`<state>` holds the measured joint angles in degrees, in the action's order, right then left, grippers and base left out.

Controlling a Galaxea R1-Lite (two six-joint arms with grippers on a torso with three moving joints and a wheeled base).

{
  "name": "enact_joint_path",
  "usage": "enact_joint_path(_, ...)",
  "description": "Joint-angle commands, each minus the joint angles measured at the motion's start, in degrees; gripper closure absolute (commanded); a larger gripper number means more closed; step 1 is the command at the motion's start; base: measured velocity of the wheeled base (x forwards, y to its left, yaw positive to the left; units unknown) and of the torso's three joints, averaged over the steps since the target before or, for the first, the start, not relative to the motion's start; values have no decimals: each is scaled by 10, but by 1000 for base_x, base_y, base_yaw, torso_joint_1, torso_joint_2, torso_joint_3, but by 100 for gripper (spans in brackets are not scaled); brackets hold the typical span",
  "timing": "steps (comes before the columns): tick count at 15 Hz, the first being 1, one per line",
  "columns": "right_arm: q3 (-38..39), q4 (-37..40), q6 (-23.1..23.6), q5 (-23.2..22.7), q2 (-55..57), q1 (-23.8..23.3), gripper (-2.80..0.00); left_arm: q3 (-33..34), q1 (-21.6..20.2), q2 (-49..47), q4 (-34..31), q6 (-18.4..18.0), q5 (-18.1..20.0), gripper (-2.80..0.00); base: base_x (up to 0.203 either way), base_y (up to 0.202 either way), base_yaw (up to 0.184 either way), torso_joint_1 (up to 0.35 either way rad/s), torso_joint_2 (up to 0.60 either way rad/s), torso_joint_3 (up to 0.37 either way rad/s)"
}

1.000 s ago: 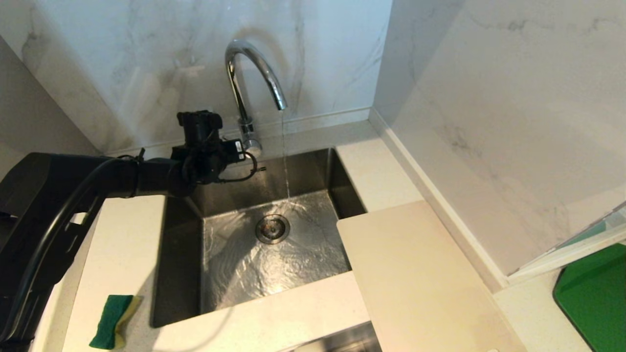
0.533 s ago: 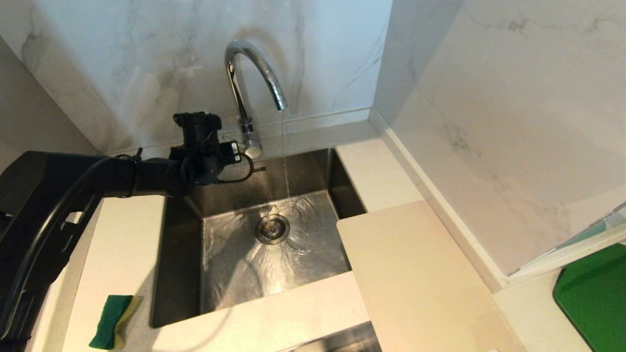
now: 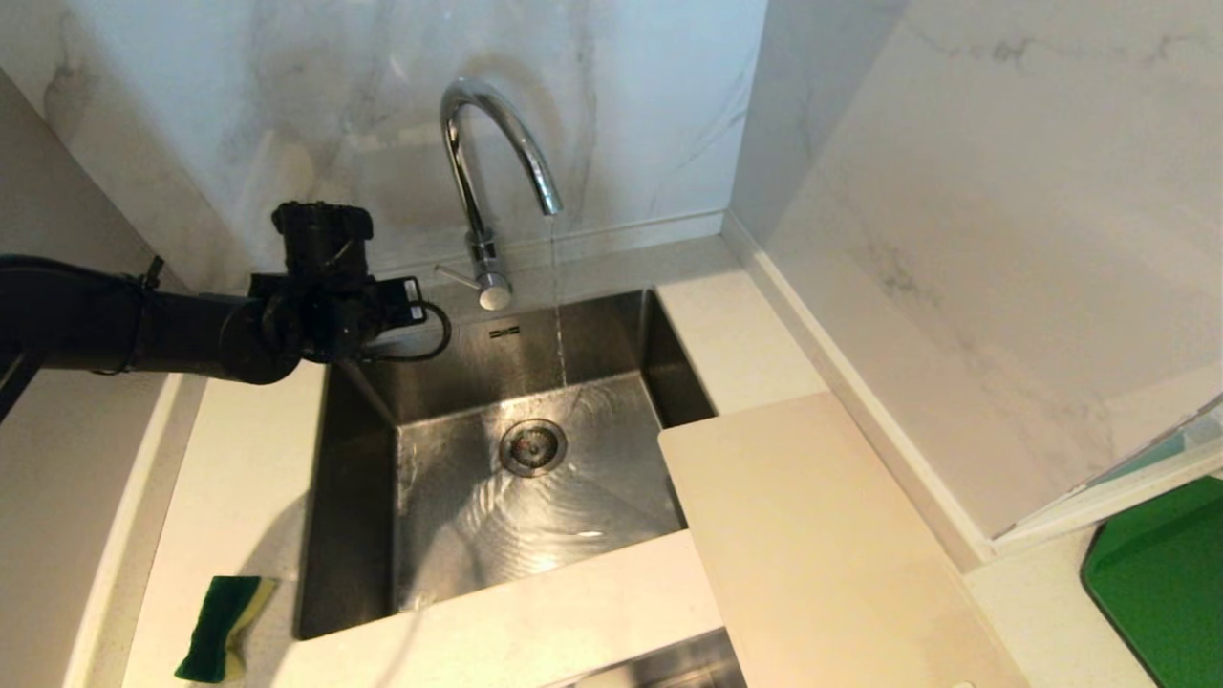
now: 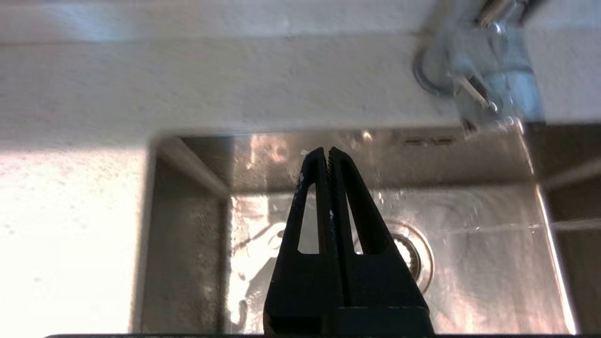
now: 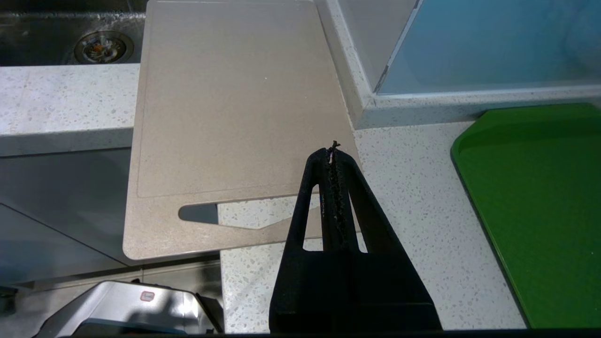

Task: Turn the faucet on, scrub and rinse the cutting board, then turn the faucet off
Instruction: Turn off the tap

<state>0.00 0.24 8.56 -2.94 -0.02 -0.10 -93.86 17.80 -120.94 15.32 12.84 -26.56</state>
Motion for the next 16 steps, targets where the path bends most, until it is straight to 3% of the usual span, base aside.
enact_joint_path(1, 1, 0, 1, -1, 0, 0, 0, -48, 2, -22, 3, 9, -5, 0, 0, 0, 0, 0, 0, 0)
enact_joint_path(5, 1, 0, 4, -1, 0, 0, 0, -137, 5, -81, -32, 25, -12, 0, 0, 0, 0, 0, 0, 0)
enact_joint_path(16, 1, 0, 5, -1, 0, 0, 0, -142, 19, -52, -84, 26, -13, 0, 0, 0, 0, 0, 0, 0)
